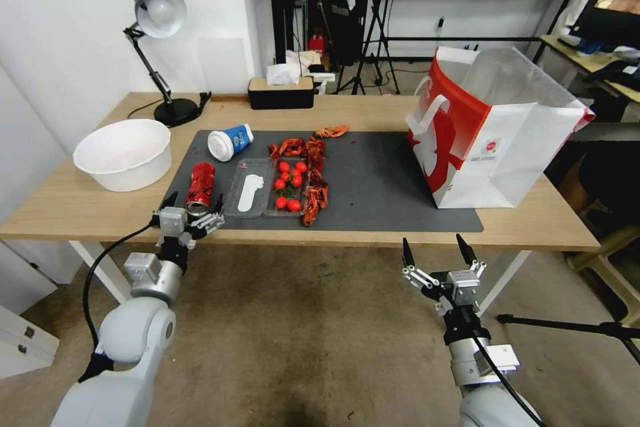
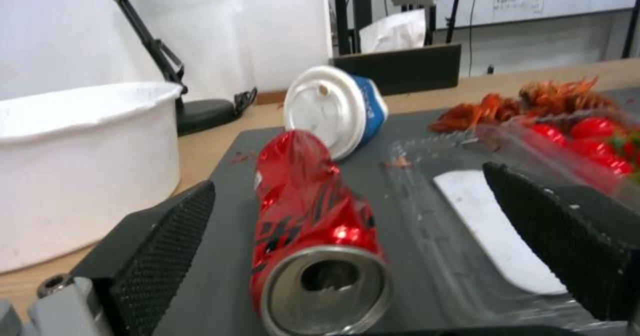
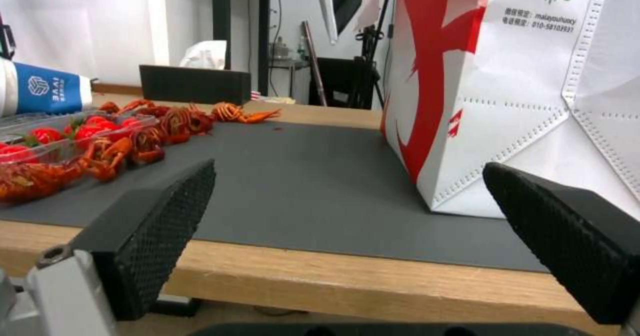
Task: Pick up the trash from the table and place it into the takeout bag.
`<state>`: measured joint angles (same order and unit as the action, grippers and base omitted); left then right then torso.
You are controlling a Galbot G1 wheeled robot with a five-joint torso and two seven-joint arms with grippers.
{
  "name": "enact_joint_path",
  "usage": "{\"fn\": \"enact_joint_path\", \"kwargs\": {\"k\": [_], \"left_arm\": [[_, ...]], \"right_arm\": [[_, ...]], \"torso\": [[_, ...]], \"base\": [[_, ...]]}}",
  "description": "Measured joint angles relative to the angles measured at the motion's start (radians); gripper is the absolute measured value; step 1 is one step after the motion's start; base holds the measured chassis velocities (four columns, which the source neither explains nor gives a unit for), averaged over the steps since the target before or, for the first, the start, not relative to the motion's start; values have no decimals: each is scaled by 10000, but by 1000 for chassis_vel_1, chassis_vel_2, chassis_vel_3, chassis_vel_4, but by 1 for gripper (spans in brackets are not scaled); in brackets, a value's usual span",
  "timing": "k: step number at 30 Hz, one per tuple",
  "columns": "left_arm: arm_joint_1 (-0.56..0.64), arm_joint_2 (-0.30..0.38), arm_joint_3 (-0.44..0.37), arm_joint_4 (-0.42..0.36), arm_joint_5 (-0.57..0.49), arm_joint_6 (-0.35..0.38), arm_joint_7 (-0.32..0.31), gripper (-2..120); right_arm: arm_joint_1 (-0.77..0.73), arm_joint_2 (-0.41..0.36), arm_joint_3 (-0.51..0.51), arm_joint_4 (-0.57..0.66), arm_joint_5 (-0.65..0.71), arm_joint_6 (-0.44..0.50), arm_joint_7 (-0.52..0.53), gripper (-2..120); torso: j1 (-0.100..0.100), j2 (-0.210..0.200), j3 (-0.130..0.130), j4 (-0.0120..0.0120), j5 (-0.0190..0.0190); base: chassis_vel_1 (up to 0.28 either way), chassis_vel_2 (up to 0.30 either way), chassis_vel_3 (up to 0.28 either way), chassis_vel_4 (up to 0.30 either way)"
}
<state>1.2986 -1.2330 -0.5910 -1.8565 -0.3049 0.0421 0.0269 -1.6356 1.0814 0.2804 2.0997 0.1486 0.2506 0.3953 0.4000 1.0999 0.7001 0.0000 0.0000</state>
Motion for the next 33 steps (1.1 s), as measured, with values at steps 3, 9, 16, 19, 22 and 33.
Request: {"fn": "enact_joint_path", "kwargs": {"k": [3,9,16,19,22,33], "left_arm": [[-112,55,24,227,2,0,-1,100],[-299,215,51,513,10,153,-78,100],[-270,381,87,475,49,507,-122,88],[-267,430,153,482,97,633,-122,74],[-260,461,168,489,116,730,-121,63],[-188,588,134,432,122,800,-113,51]], "right_arm": [[32,6,0,-12,-2,-11,5,100],[117,21,-22,-36,-3,-47,14,100],[115,67,-46,-46,-37,-51,29,100],[114,89,-51,-49,-49,-52,41,100],[106,108,-57,-51,-64,-51,52,100],[201,163,-169,-51,-121,-75,89,98]], "torso": [[0,0,0,0,0],[0,0,0,0,0],[0,0,0,-1,1],[0,1,-1,-1,0],[0,1,0,-1,0],[0,3,-1,0,0]], "base": [[0,0,0,0],[0,0,0,0],[0,0,0,0],[0,0,0,0],[0,0,0,0],[0,0,0,0]]}}
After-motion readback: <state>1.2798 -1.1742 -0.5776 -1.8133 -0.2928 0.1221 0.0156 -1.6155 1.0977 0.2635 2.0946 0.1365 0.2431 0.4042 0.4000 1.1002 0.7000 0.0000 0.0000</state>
